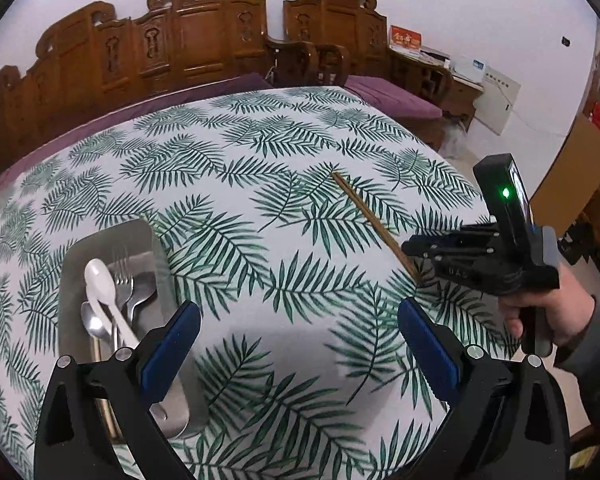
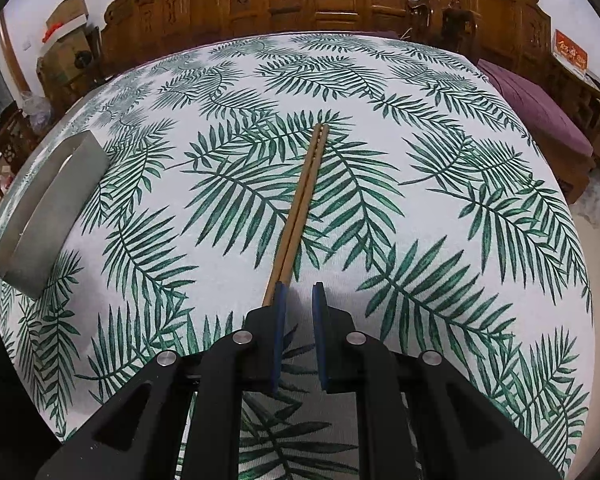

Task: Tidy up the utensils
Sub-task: 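Grasp the wooden chopstick at its end with the right tool and lift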

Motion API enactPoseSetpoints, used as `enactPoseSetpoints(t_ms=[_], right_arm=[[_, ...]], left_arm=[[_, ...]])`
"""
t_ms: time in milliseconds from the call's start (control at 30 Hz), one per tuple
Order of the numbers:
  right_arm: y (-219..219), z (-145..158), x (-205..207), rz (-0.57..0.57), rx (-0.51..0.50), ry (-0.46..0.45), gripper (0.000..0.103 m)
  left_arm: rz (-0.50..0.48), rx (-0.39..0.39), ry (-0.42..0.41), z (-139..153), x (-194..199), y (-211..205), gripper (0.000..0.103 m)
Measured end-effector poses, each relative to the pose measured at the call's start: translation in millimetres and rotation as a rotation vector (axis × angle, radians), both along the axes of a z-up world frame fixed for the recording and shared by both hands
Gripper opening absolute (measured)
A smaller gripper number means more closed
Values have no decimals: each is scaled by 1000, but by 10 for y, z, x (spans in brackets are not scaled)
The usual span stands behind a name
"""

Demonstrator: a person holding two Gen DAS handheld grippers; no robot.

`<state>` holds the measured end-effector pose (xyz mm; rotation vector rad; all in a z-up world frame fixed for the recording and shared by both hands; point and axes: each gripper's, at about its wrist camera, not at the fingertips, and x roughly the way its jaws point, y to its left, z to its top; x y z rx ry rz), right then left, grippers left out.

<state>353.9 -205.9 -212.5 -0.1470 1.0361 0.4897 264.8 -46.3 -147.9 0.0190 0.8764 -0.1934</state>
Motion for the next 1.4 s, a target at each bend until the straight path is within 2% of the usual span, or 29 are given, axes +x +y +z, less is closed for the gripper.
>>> enactPoseSetpoints(t_ms=[400,633,767,800,833,1067,1233,1300,1400], right_arm=[[89,-7,144,-8,14,21,15],[133,-17,268,-42,-15,26,18],[124,-31,314,-45,-30,31,15],[131,-33,307,-38,-47,24,9],[121,-34,304,-34,-62,19,6],[-163,31,143,-21,-46,27,6],[-397,116,-37,-45,-38,10,6],[-469,146,-86,-55,-34,5,6],[-610,192,-111,-83,-14,4,6]], left_arm=[[16,20,18,-131,183,-48,95],[25,18,40,-229,245,-48,95],[26,14,46,-262,314,-97,95],[25,13,46,-266,330,-114,95],[23,14,46,-272,353,-139,95],[-18,9,51,-334,538,-413,95],[-44,16,56,-405,679,-635,85],[-60,7,68,-453,753,-718,72],[-72,-3,95,-548,880,-847,62]])
